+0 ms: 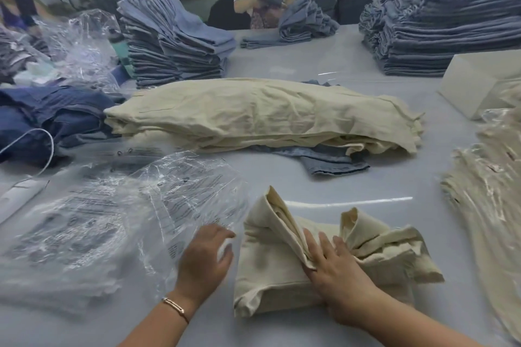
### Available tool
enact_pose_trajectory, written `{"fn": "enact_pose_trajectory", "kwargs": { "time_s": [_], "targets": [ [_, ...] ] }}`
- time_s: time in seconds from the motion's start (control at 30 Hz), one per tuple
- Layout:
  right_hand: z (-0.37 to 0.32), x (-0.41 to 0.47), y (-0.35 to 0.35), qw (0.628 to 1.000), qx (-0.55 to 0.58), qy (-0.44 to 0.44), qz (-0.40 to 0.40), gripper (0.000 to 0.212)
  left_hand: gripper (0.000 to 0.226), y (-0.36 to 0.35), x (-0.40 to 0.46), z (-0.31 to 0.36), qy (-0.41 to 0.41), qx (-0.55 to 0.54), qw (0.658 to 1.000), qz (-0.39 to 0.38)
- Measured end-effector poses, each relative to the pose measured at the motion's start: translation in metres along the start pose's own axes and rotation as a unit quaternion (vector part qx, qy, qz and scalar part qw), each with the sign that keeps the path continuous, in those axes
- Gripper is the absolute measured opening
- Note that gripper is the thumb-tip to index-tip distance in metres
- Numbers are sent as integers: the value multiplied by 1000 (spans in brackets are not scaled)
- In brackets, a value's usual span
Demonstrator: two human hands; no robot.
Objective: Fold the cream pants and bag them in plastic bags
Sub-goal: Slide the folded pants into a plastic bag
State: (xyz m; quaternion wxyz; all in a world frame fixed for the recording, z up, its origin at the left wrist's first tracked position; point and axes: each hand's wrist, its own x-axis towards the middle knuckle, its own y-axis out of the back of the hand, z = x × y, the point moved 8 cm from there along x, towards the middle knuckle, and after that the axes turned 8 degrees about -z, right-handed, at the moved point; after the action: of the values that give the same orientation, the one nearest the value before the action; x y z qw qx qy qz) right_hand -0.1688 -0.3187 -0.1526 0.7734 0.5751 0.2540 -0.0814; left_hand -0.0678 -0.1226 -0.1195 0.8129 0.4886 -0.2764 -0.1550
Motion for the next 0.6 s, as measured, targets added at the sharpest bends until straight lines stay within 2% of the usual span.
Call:
{"fn": "enact_pose_trajectory", "kwargs": {
  "time_s": [0.1, 0.23, 0.33, 0.4, 0.43, 0.5, 0.53, 0.6],
  "targets": [
    [7, -3, 9, 999, -10, -25, 26, 83, 29, 20, -14, -37, 81, 53, 995, 23],
    [16, 2, 24, 992, 14, -32, 120, 69, 57, 31, -25, -52, 107, 176, 978, 15],
    [31, 6, 38, 990, 45, -50, 125, 59, 77, 45, -22, -70, 172, 171, 970, 25],
    [50, 7, 45, 982, 87, -67, 150, 56, 71, 54, -18, -82, 216, 165, 962, 10],
    [58, 4, 50, 977, 121, -67, 163, 53, 60, 58, -16, -87, 232, 146, 962, -12],
    [71, -9, 66, 953, 192, -66, 223, 50, 21, 64, -12, -92, 240, 89, 966, -49],
    [73, -17, 76, 936, 236, -54, 255, 55, 9, 65, -8, -95, 235, 67, 967, -73],
    [69, -30, 96, 892, 335, -7, 303, 80, 29, 65, -2, -94, 219, 33, 969, -109]
  ]
}}
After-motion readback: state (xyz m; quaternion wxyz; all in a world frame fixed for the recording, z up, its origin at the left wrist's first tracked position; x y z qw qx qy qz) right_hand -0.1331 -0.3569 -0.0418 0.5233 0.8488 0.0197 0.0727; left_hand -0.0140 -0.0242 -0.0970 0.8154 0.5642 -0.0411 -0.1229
